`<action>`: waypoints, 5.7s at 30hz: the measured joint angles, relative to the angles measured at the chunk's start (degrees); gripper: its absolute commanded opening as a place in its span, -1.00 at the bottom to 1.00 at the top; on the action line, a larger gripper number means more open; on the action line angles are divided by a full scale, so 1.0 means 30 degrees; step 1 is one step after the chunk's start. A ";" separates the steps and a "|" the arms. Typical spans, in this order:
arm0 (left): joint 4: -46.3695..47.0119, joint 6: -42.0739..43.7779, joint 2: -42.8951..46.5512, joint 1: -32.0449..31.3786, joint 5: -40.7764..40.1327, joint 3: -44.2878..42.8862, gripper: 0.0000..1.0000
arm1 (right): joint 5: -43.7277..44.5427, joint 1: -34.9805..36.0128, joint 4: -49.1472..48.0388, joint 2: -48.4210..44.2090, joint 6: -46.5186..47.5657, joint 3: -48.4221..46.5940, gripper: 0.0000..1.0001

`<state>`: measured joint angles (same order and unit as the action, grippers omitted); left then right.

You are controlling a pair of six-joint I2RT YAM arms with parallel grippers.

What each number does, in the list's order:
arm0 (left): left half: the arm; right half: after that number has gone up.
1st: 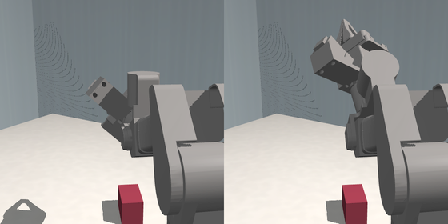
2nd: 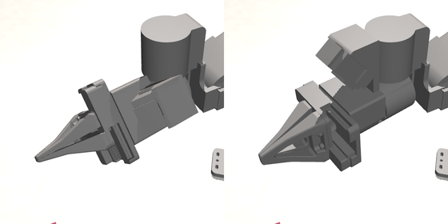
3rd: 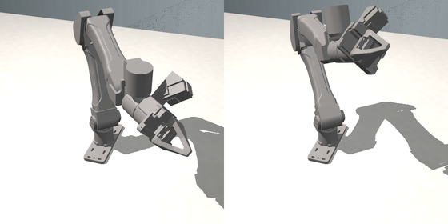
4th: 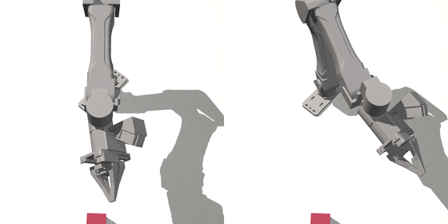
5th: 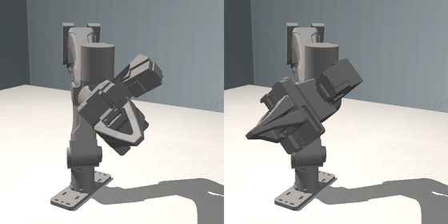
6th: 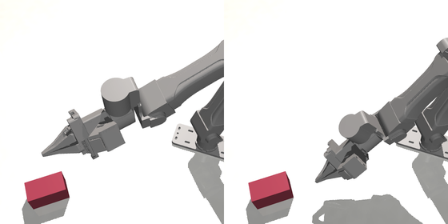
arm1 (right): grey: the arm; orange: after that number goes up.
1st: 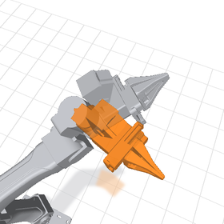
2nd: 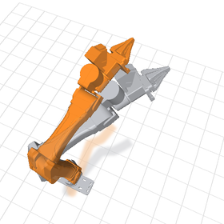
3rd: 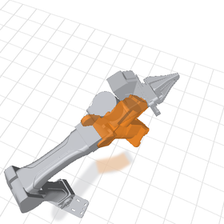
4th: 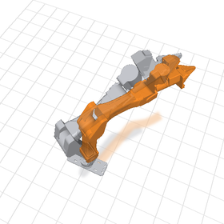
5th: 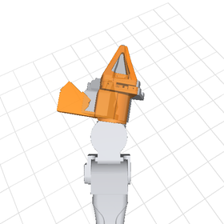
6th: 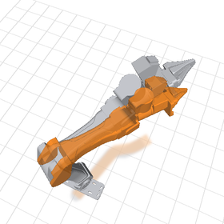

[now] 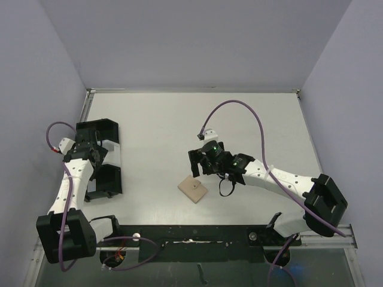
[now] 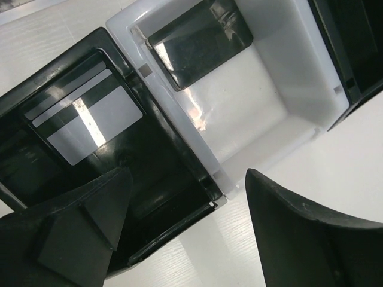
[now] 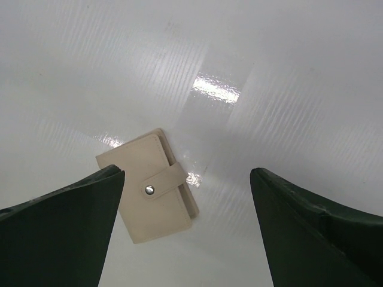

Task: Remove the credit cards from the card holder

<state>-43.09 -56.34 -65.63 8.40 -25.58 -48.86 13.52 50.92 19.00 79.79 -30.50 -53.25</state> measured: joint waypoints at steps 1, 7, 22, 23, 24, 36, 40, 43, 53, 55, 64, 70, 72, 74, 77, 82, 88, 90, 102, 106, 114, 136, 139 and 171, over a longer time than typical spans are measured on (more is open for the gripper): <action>0.0015 -0.0109 -0.0284 0.0073 0.0095 0.0000 0.43 | 0.0022 -0.0007 0.0109 -0.0051 0.0022 0.0000 0.79; 0.0342 -0.0554 -0.2295 0.0452 0.0612 -0.0058 0.29 | 0.0204 -0.0095 0.0459 -0.0233 0.0022 0.0000 0.80; 0.1333 -0.1246 -0.4648 0.0729 0.1770 -0.0393 -0.09 | 0.0517 -0.0109 0.0882 -0.0233 0.0102 0.0000 0.81; 0.1406 -0.1180 -0.4626 0.0729 0.1894 -0.0393 -0.15 | 0.0517 -0.0109 0.0874 -0.0233 0.0102 0.0000 0.81; 0.1515 -0.1151 -0.4626 0.0729 0.1974 -0.0393 -0.20 | 0.0525 -0.0109 0.0882 -0.0233 0.0102 0.0000 0.81; 0.3096 -0.0357 -0.3184 0.0561 0.3483 0.0423 -0.38 | 0.0925 -0.0109 0.1239 -0.0219 0.0015 0.0204 0.79; 0.3570 -0.0051 -0.2987 0.0080 0.3920 0.0590 -0.41 | 0.1115 -0.0109 0.1297 -0.0219 -0.0124 0.0328 0.79; 0.3832 0.0066 -0.2994 -0.0670 0.3993 0.0641 -0.42 | 0.1326 -0.0124 0.1304 -0.0233 -0.0379 0.0532 0.79; 0.5617 0.0721 -0.4510 -0.5450 0.4379 -0.0102 -0.44 | 0.2127 -0.0124 0.1734 -0.0976 -0.1603 0.1093 0.79; 0.5952 0.0809 -0.4991 -0.6426 0.4430 -0.0415 -0.44 | 0.2331 -0.0197 0.1880 -0.1282 -0.1982 0.1231 0.79; 0.7118 0.1341 -0.8036 -1.1256 0.4189 -0.3016 -0.44 | 0.3147 -0.0874 0.2688 -0.3687 -0.4415 0.3286 0.77; 0.7329 0.2368 -0.9566 -1.3981 0.4124 -0.4590 -0.42 | 0.3206 -0.1829 0.3104 -0.6900 -0.6171 0.5275 0.73; 0.7359 0.2659 -1.0163 -1.4630 0.4058 -0.5246 -0.39 | 0.3213 -0.2200 0.3147 -0.8145 -0.6586 0.5843 0.73; 0.7395 0.2856 -1.0615 -1.5008 0.4044 -0.5727 -0.38 | 0.3206 -0.2521 0.3155 -0.9194 -0.6790 0.6266 0.72; 0.7424 0.2994 -1.1125 -1.5314 0.4051 -0.6280 -0.35 | 0.3133 -0.2885 0.3220 -1.0156 -0.6936 0.6543 0.69; 0.7264 0.3118 -1.1752 -1.5322 0.4073 -0.6958 -0.14 | 0.2288 -0.3140 0.2871 -1.0593 -0.6630 0.6608 0.61; 0.6506 0.3672 -1.1948 -1.5300 0.4029 -0.7541 0.30 | -0.0619 -0.3213 0.0699 -0.9464 -0.5005 0.6666 0.54; 0.6411 0.3883 -1.1766 -1.5249 0.4044 -0.7606 0.35 | -0.1450 -0.3213 -0.0058 -0.8772 -0.4466 0.6666 0.51; 0.8174 0.3993 -0.2135 -1.2138 0.5100 -0.1749 0.70 | -0.3628 -0.1253 -0.1931 -0.3053 -0.2025 0.4845 0.26; 0.8794 0.3235 0.1953 -1.0061 0.6302 0.2025 0.70 | -0.3067 0.0532 -0.1960 -0.0641 -0.1464 0.2951 0.07; 0.8561 0.1523 0.6025 -1.0032 0.8058 0.5246 0.62 | -0.1676 0.2586 -0.1290 0.2608 -0.1005 0.0648 -0.11; 0.9107 -0.0342 0.4954 -1.2364 1.0557 0.7686 0.24 | 0.1821 0.3519 0.1341 0.5807 -0.1887 -0.1603 -0.89; 0.9755 -0.0998 0.4415 -1.3857 1.0404 0.8189 0.24 | 0.1603 0.3330 0.1115 0.5683 -0.2215 -0.1443 -0.90; 1.2590 0.0117 -0.2572 -1.6189 1.1744 0.5450 0.28 | -0.3592 -0.5748 -0.0204 -0.2397 -0.6244 0.6768 -0.20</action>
<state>-5.32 -55.99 -73.34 -40.16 9.65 -32.51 2.74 33.67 18.39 72.60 -49.23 -32.95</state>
